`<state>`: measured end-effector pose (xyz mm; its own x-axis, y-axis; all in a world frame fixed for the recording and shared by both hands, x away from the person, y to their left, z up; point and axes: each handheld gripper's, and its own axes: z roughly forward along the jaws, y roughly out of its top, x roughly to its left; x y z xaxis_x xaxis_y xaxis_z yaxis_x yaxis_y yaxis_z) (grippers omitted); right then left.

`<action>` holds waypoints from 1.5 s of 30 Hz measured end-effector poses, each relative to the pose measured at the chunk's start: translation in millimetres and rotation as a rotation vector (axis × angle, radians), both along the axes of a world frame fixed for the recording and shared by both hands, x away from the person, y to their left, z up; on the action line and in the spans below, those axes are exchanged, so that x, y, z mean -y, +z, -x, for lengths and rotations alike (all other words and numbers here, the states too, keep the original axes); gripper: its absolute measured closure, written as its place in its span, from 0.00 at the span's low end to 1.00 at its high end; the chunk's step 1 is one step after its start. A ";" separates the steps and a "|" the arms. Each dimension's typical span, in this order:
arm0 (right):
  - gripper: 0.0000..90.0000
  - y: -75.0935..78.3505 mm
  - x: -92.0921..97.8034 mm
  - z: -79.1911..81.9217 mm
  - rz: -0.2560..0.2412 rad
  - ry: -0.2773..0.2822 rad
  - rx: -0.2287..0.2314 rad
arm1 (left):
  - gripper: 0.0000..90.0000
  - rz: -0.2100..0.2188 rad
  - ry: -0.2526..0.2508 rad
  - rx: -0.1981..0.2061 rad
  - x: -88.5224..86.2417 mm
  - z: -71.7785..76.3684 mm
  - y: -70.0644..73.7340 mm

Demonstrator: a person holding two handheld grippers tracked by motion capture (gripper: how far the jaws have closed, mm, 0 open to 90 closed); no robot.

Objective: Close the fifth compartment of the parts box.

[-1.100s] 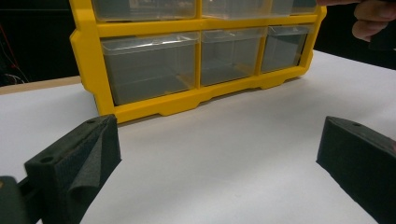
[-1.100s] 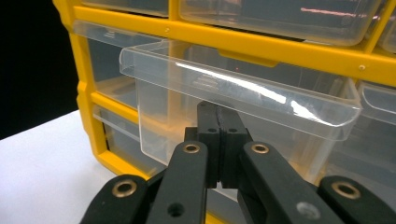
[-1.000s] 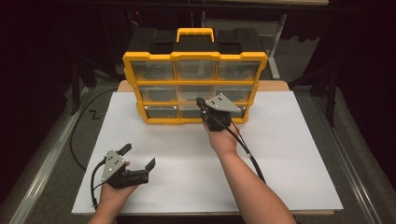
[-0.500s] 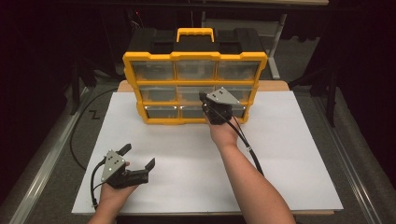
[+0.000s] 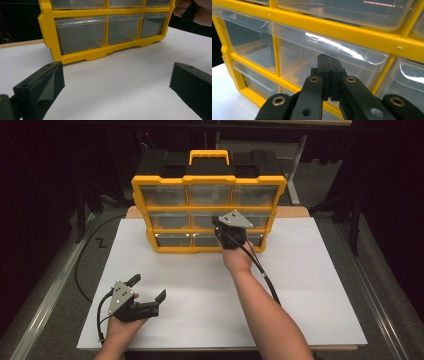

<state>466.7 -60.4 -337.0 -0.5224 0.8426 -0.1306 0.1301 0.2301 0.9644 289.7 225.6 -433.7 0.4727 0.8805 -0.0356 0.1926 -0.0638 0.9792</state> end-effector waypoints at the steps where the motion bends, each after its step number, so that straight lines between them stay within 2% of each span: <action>1: 1.00 0.0 -0.2 -0.8 0.001 -0.001 0.000 | 0.00 0.000 0.000 0.000 0.0 0.0 0.0; 14: 1.00 2.8 0.1 1.0 0.001 0.005 -0.021 | 0.00 -0.001 -0.001 -0.004 0.3 -0.5 -0.3; 20: 1.00 6.2 7.0 14.9 -0.018 0.033 -0.016 | 0.00 -0.009 -0.004 -0.004 0.8 -0.7 -0.5; 24: 1.00 9.2 18.2 29.2 -0.036 0.055 -0.009 | 0.00 -0.011 -0.002 -0.004 1.2 -1.1 -0.6; 28: 1.00 8.5 25.7 38.4 -0.033 0.070 -0.012 | 0.00 -0.014 -0.004 -0.010 1.6 -1.6 -0.9; 34: 0.97 -4.2 48.4 55.4 -0.027 0.087 -0.032 | 0.00 -0.020 -0.001 -0.016 1.9 -1.9 -1.4; 45: 0.95 -33.6 86.1 71.5 -0.025 0.079 -0.079 | 0.00 -0.024 0.002 -0.024 2.6 -3.6 -2.8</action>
